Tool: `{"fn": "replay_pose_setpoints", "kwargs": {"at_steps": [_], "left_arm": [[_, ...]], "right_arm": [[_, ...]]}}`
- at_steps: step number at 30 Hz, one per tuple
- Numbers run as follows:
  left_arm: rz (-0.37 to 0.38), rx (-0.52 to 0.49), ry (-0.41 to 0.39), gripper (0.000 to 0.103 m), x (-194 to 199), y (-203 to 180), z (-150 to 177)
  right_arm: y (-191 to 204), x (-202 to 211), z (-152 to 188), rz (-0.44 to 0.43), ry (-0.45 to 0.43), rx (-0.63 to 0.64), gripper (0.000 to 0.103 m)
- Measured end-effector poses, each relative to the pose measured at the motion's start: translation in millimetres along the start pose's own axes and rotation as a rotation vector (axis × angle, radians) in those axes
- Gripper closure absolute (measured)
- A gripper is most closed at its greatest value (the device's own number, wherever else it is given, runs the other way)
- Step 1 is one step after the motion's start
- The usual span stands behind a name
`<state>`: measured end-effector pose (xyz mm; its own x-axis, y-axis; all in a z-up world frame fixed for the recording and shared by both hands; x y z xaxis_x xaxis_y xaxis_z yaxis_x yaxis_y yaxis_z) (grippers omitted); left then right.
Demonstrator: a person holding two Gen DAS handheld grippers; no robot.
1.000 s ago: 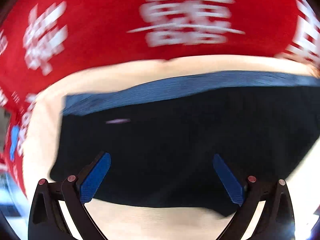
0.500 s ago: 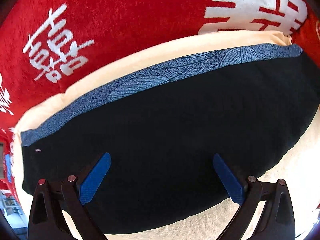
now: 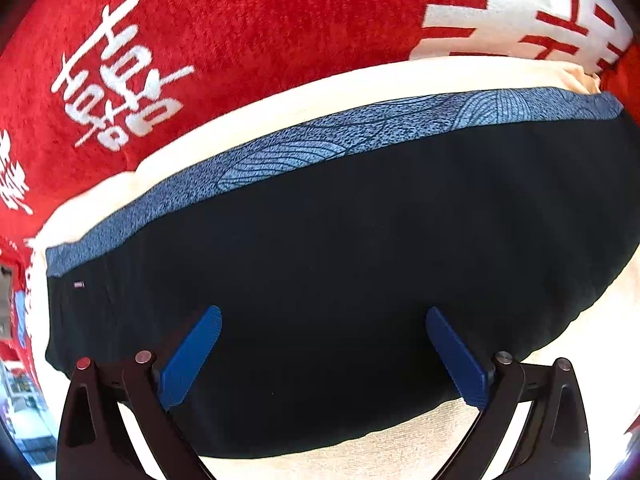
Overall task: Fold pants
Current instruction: 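Grasp the folded trousers' edge with the right gripper and smooth it flat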
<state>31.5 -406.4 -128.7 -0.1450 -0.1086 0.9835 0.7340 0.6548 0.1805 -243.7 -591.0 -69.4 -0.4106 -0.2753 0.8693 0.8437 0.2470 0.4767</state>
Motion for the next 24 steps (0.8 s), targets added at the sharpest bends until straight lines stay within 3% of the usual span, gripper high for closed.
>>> {"fn": "replay_pose_setpoints", "kwargs": {"at_steps": [6, 8, 9, 13, 17, 18, 19, 24], "left_arm": [[0.008, 0.042, -0.002, 0.000, 11.8, 12.6, 5.3], [0.009, 0.075, 0.000, 0.000, 13.5, 27.2, 9.0], [0.005, 0.089, 0.004, 0.000, 13.9, 34.2, 10.9], [-0.008, 0.152, 0.034, 0.000, 11.3, 72.2, 18.8], [-0.016, 0.186, 0.089, 0.000, -7.1, 100.8, 27.2], [0.008, 0.188, 0.108, 0.000, -13.4, 102.7, 31.2], [0.030, 0.194, 0.108, 0.000, -16.9, 102.7, 37.5], [-0.011, 0.142, 0.027, 0.000, -12.8, 98.3, 47.2]], "right_arm": [[36.0, -29.3, 28.9, -0.101, 0.081, 0.020, 0.075], [46.5, -43.0, 28.9, -0.134, 0.109, 0.027, 0.059], [54.5, -49.6, 30.5, -0.156, 0.122, 0.033, 0.057], [96.0, -82.1, 42.0, -0.273, 0.198, 0.074, 0.057], [116.9, -105.9, 39.1, -0.276, 0.200, 0.060, 0.057], [117.0, -110.9, 37.4, -0.262, 0.201, 0.041, 0.062], [116.5, -113.6, 36.5, -0.234, 0.199, 0.036, 0.096], [115.2, -117.3, 46.7, -0.185, 0.197, 0.047, 0.097]]}}
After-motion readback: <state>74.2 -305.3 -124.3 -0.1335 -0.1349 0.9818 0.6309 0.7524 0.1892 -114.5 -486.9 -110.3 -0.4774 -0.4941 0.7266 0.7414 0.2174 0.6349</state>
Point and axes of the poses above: each gripper's, at about its wrist camera, not at the fingertips, and x roughly against the way its jaws point, y to its left, z to its underside, the point moved 2 cm from there along -x, roughly the way its jaws point, and after that the axes turned 9 degrees about y, right-handed, at the moved point
